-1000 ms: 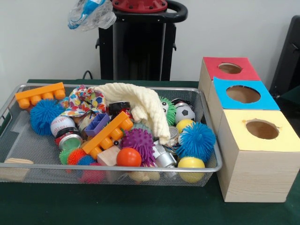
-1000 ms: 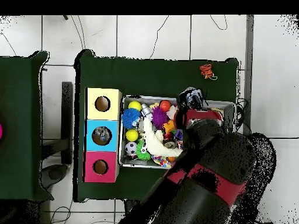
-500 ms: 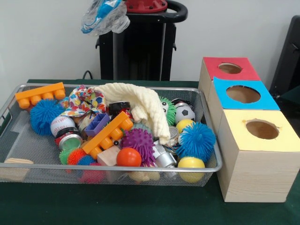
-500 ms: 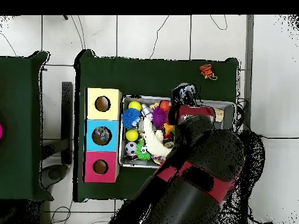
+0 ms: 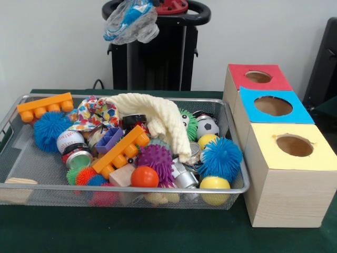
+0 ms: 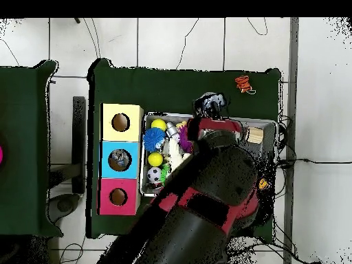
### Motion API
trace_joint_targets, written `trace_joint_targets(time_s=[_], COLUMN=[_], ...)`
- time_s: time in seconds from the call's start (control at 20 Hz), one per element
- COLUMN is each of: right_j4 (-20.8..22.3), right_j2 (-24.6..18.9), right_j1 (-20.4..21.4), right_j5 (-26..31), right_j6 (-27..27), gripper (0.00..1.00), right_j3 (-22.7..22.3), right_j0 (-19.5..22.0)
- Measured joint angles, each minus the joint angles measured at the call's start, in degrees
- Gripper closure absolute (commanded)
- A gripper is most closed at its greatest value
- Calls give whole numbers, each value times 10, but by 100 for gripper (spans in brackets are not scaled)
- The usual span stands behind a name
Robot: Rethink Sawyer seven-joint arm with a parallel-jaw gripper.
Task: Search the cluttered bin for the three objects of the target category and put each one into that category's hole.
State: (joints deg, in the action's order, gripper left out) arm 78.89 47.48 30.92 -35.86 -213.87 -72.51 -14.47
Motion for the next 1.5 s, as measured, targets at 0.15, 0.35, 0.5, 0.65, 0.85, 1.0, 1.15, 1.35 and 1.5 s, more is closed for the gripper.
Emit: trace_joint_targets(time_s=[0.15,0.35,0.5,0.65,0.85,1.0,1.15,1.35,1.5], right_j4=[1,16,35,50,55,49,34,21,16], right_j2=[0,4,19,42,84,121,152,171,175], right_j1=[-11,-41,-73,-106,-155,-192,-221,-240,-244], right_j5=[30,59,64,63,63,63,63,63,63], right_j6=[-19,-76,-141,-207,-297,-353,-379,-381,-381], gripper=[100,100,100,100,100,100,100,100,100], right_j3=[9,34,60,84,116,135,149,157,162], right_j0=[-11,-31,-49,-64,-81,-91,-97,-100,-100])
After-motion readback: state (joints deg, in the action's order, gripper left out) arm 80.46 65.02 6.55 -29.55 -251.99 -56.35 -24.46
